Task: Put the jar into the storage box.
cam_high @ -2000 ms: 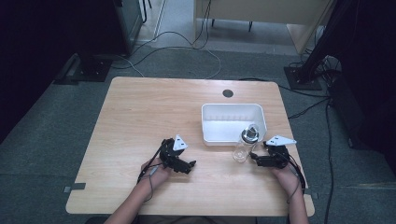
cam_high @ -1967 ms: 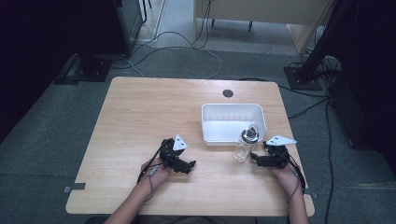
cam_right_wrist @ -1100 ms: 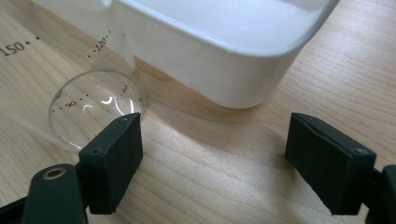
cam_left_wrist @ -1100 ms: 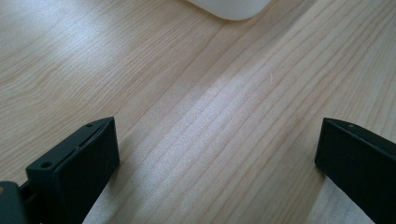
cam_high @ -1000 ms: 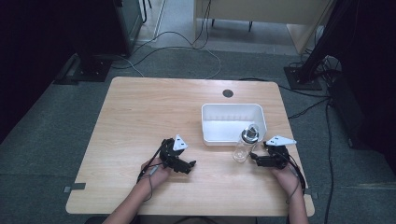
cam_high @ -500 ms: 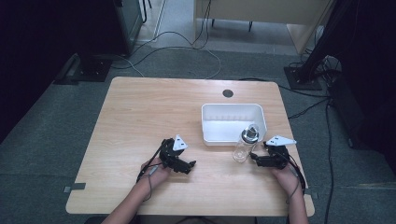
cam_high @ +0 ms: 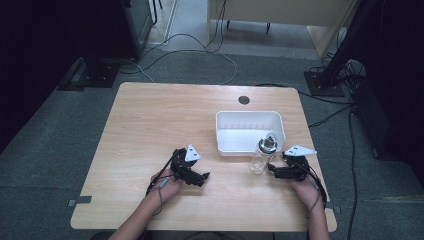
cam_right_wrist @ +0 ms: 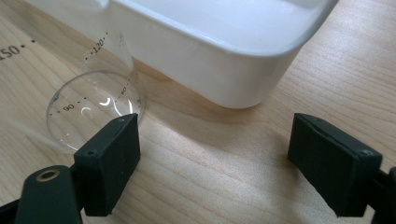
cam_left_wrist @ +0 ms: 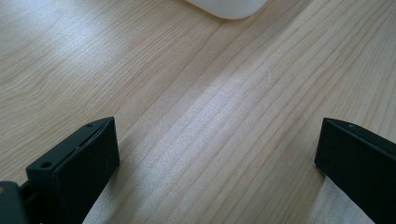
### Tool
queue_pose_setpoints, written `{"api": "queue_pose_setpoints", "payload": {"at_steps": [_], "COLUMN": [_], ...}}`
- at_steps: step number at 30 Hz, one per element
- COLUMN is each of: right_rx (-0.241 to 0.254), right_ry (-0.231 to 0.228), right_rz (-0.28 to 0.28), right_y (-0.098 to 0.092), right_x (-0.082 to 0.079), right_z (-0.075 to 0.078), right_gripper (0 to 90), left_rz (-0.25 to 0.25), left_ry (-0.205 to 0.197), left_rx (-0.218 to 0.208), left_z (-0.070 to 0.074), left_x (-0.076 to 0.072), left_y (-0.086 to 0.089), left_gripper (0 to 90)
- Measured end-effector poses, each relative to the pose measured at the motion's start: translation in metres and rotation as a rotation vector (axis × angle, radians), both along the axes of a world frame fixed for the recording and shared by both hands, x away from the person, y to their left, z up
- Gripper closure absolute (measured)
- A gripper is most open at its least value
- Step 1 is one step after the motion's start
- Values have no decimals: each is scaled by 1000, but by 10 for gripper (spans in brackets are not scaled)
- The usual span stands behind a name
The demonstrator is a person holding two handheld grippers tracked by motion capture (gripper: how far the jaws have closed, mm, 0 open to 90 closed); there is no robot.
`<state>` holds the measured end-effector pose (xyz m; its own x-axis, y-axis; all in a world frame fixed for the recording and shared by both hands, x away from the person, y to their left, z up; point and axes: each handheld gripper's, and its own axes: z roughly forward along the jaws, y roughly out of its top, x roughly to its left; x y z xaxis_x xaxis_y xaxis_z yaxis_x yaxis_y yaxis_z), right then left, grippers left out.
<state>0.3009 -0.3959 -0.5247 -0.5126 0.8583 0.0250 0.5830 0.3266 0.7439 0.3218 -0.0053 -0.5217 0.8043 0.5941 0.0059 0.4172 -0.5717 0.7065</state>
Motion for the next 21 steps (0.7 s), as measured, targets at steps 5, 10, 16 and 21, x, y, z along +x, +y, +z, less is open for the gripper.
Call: {"api": "queue_pose_setpoints", "payload": {"at_steps": [5, 10, 16, 21], "right_rx": [-4, -5, -5, 1], "right_ry": [-1, 1, 0, 2], "right_rz": [-3, -17, -18, -15], "right_y": [0, 1, 1, 0], "right_x": [-1, -1, -1, -1], "right_z": [0, 0, 0, 0], "right_gripper": [156, 146, 145, 146], "left_rz": [-5, -5, -3, -2], "left_ry": [-1, -1, -1, -2], "left_rx": [1, -1, 0, 1], "left_z": [0, 0, 0, 0], "left_x": [-1, -1, -1, -1], "left_y": [1, 1, 0, 0], "left_gripper": [0, 0, 0, 0]}}
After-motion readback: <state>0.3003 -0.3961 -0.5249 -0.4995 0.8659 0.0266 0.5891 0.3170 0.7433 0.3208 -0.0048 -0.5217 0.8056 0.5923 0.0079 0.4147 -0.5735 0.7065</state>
